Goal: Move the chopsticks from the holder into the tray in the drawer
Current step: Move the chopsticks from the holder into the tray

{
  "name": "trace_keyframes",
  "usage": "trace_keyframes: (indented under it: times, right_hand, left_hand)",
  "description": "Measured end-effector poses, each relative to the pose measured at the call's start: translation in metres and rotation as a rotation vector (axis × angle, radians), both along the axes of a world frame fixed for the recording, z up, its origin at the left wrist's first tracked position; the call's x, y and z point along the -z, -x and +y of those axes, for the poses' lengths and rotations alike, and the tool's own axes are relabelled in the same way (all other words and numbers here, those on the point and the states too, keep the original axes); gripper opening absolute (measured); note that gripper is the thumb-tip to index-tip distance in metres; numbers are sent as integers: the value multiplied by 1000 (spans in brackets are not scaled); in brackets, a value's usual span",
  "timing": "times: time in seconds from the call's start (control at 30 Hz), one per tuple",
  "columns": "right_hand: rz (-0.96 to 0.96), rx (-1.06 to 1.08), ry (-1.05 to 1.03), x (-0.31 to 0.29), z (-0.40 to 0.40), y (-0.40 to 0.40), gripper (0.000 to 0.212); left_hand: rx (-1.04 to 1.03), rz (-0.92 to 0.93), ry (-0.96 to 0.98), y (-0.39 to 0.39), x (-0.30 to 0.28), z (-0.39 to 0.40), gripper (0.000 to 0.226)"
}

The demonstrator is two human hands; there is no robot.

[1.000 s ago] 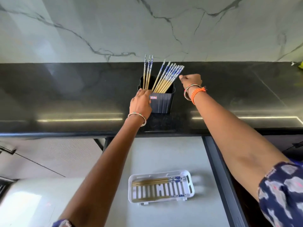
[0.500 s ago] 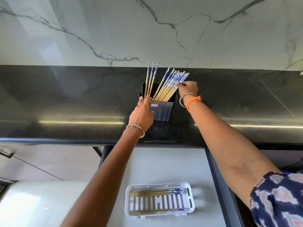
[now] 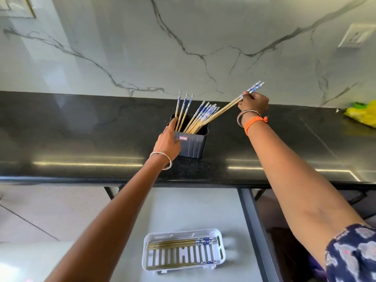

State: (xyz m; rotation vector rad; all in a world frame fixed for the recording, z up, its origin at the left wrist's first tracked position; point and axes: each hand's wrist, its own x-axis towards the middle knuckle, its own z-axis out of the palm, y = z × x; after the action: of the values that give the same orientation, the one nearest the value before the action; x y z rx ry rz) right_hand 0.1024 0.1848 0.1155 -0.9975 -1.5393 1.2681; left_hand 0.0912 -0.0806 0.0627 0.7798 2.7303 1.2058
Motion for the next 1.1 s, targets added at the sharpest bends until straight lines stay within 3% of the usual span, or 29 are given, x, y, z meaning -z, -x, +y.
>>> trace_keyframes:
  times: [0.17, 0.3, 0.47, 0.6, 0.77, 0.9, 0.97, 1.03, 1.1]
  right_hand:
    - [231, 95, 156, -21, -36, -70, 19]
    - [383, 95, 492, 27, -85, -127, 30]
    - [193, 136, 839, 158, -166, -189, 31]
    - [-174, 147, 853, 225, -211, -224, 24]
    - [-173, 97, 898, 248, -235, -229, 34]
    - [-234, 91, 913, 256, -235, -227, 36]
    - [-188, 52, 990, 249, -232, -221, 19]
    - [-150, 3, 1114, 248, -227, -218, 35]
    - [-142, 1, 1186, 250, -223, -216, 28]
  left_hand:
    - [-90, -54, -170, -29, 18, -28, 64]
    - [-304, -299, -312, -70, 74, -66, 47]
    - [-491, -568, -211, -134, 159, -130, 40]
    - [-488, -596, -33, -156, 186, -162, 41]
    - [-422, -595, 80, -158, 202, -167, 41]
    - [-480, -657, -12, -159, 217, -168, 40]
    - [-509, -666, -30, -161, 215, -166, 38]
    - [-520, -686, -60, -163, 211, -164, 35]
    - [-537, -683, -78, -162, 211, -162, 35]
